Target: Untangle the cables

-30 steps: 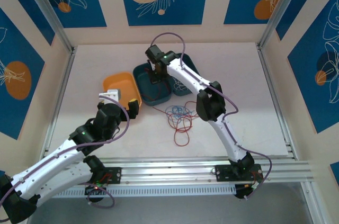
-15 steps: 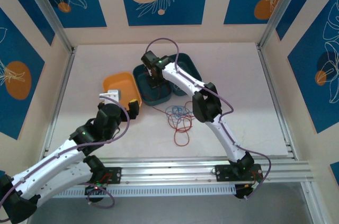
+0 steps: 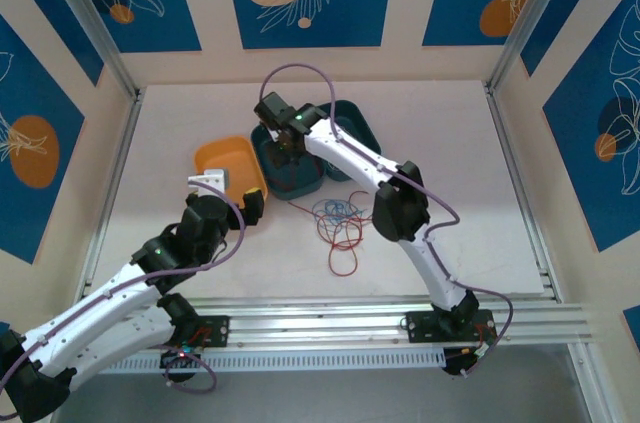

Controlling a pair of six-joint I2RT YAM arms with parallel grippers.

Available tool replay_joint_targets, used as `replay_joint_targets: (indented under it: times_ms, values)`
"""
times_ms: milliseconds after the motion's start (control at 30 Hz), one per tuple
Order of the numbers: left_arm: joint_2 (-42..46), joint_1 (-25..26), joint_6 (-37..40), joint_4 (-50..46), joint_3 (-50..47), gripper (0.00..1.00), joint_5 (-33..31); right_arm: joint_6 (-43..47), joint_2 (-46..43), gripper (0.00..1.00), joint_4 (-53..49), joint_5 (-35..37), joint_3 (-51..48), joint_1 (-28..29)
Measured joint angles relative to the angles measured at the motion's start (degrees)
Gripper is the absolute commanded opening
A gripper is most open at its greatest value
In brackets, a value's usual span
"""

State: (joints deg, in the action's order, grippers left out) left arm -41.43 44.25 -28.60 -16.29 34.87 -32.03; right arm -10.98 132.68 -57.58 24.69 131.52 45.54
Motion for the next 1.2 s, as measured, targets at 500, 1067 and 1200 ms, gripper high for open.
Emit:
replay_joint_targets:
  times_ms: [500, 1067, 1200]
  values:
    - [-5.07, -0.15, 0.07, 0.61, 1.01, 1.0, 3.28, -15.52, -31.95, 0.39, 3.1, 2.89, -36.09, -1.16]
    - [-16.74, -0.15, -4.7, 11.91, 0.15, 1.0, 13.46, -35.65, -46.1, 0.33, 5.11, -8.83, -69.9, 1.27]
    - [-16.63, -0.15, -5.57, 12.85, -0.24, 1.0, 13.6, -35.85, -43.98, 0.33, 7.08, -9.9, -70.16, 1.95]
